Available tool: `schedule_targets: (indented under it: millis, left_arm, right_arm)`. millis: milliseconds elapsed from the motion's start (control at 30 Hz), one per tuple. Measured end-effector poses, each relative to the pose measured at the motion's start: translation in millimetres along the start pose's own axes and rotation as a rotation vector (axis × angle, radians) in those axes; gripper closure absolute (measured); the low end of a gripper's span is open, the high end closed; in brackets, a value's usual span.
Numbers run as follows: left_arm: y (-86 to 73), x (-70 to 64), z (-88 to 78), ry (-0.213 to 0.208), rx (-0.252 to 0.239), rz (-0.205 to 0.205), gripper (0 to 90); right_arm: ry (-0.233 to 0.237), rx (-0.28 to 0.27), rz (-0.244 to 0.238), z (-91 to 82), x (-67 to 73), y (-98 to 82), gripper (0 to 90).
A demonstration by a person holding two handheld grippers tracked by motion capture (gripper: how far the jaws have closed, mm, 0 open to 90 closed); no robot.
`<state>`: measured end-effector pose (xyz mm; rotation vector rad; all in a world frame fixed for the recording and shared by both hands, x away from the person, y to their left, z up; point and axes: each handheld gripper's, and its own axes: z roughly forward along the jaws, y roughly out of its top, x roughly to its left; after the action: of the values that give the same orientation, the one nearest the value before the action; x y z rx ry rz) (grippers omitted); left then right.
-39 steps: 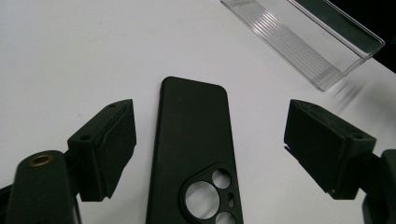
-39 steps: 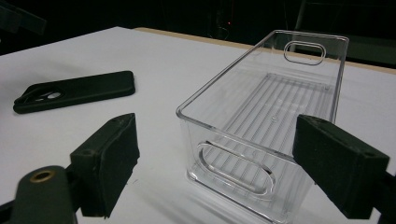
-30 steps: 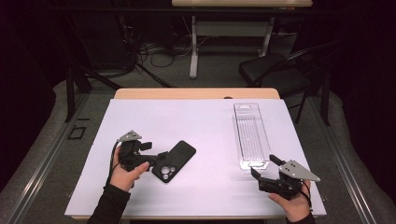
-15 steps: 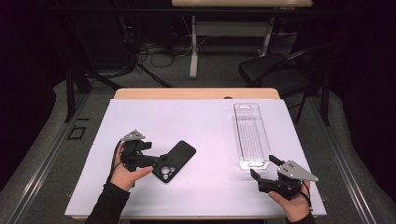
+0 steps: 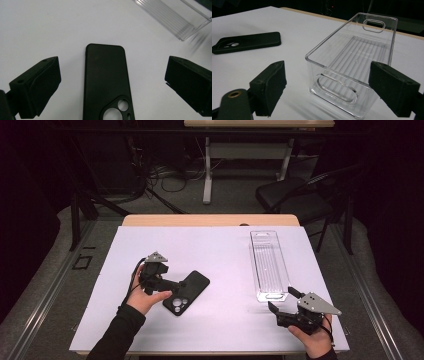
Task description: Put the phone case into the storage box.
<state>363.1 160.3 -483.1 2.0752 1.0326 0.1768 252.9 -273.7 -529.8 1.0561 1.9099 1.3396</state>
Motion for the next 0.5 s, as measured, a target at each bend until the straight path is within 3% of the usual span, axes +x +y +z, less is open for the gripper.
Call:
schedule_targets:
  millis: [233,367,500]
  left_arm:
    - [11.1,-2.6,6.1,-0.001,0.094,0.017,0.7]
    - [15.8,-3.6,9.4,0.023,0.121,-0.001,0.6]
    - [19.5,-3.2,13.3,-0.001,0.140,-0.036,0.4]
  right_arm:
    - [0.008,0.007,0.006,0.4,0.1,-1.0,14.0]
    - [0.009,0.004,0.009,0.9,-0.1,-1.4,14.0]
    - [0.009,0.005,0.009,1.1,-0.2,-1.9,14.0]
